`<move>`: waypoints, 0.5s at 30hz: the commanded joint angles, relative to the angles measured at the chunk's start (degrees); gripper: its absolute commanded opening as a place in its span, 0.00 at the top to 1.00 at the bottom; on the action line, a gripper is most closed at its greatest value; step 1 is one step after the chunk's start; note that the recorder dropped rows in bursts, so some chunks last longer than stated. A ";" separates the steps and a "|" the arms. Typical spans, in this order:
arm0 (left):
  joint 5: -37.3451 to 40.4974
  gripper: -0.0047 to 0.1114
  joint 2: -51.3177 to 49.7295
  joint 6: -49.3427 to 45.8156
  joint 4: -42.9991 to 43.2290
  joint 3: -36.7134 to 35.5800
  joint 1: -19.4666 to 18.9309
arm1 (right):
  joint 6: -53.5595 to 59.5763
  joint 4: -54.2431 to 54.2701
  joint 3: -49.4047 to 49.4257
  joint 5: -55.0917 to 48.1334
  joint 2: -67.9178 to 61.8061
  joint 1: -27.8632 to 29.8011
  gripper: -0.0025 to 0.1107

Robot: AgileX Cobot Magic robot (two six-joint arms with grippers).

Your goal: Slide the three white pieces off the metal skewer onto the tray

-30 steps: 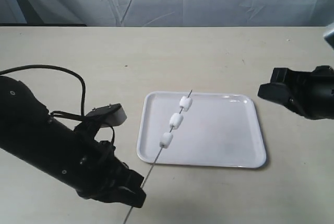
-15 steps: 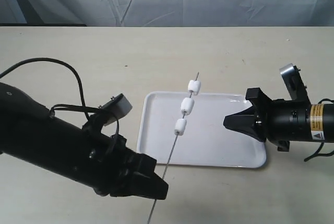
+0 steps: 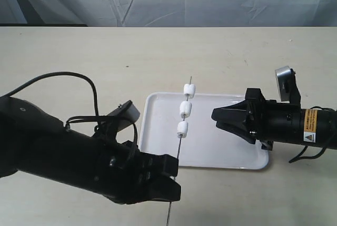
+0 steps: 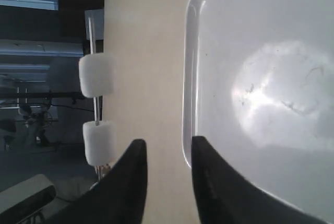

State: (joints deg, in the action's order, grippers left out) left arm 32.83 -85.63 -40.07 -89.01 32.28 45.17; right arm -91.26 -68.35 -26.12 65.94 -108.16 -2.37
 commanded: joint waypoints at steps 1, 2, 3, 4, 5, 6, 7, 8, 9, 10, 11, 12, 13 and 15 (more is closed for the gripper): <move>1.53 0.96 0.29 1.19 -3.07 -0.09 0.39 | 0.93 1.15 0.07 0.97 -0.10 -0.08 0.68; 2.38 0.96 0.29 2.19 -2.57 -0.09 0.39 | 0.93 1.26 0.07 1.53 -0.10 -0.08 0.68; 2.98 0.96 0.29 3.15 -2.09 -0.09 0.53 | 0.93 1.25 0.07 1.79 -0.10 -0.08 0.68; 3.26 0.96 0.29 3.71 -1.59 -0.09 0.69 | 0.93 1.25 0.07 1.80 -0.10 -0.08 0.68; 3.75 0.96 0.29 4.17 -0.71 -0.09 0.69 | 0.93 1.25 0.07 1.79 -0.10 -0.49 0.68; 4.31 0.96 0.29 4.14 0.19 -0.09 0.69 | 0.93 1.25 0.07 1.79 -0.10 -0.66 0.68; 4.72 0.96 0.29 4.14 0.80 -0.09 0.69 | 0.93 1.42 0.07 1.68 -0.10 -1.13 0.68; 4.97 0.96 0.29 4.14 0.93 -0.09 0.69 | 0.93 1.55 0.07 1.68 -0.10 -1.80 0.68; 5.36 0.96 0.29 4.14 0.96 -0.09 0.69 | 0.93 1.74 0.07 1.68 -0.10 -2.44 0.68; 5.91 0.96 0.29 4.14 0.96 -0.09 0.69 | 0.93 2.06 0.07 1.68 -0.10 -3.08 0.68; 6.34 0.96 0.29 4.14 1.07 -0.09 0.69 | 0.93 2.48 0.07 1.68 -0.10 -3.69 0.68; 6.93 0.96 0.29 4.14 1.23 -0.09 0.69 | 0.93 2.79 0.07 1.68 -0.10 -4.03 0.68; 7.37 0.96 0.29 4.14 1.37 -0.09 0.69 | 0.93 3.10 0.07 1.79 -0.10 -4.57 0.68; 7.94 0.96 0.29 4.14 1.66 -0.09 0.69 | 0.93 4.00 0.07 1.79 -0.10 -5.14 0.68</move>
State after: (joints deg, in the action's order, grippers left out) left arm 39.39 -85.63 -36.02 -87.93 32.28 45.51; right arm -90.83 -65.85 -26.12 67.01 -108.16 -6.68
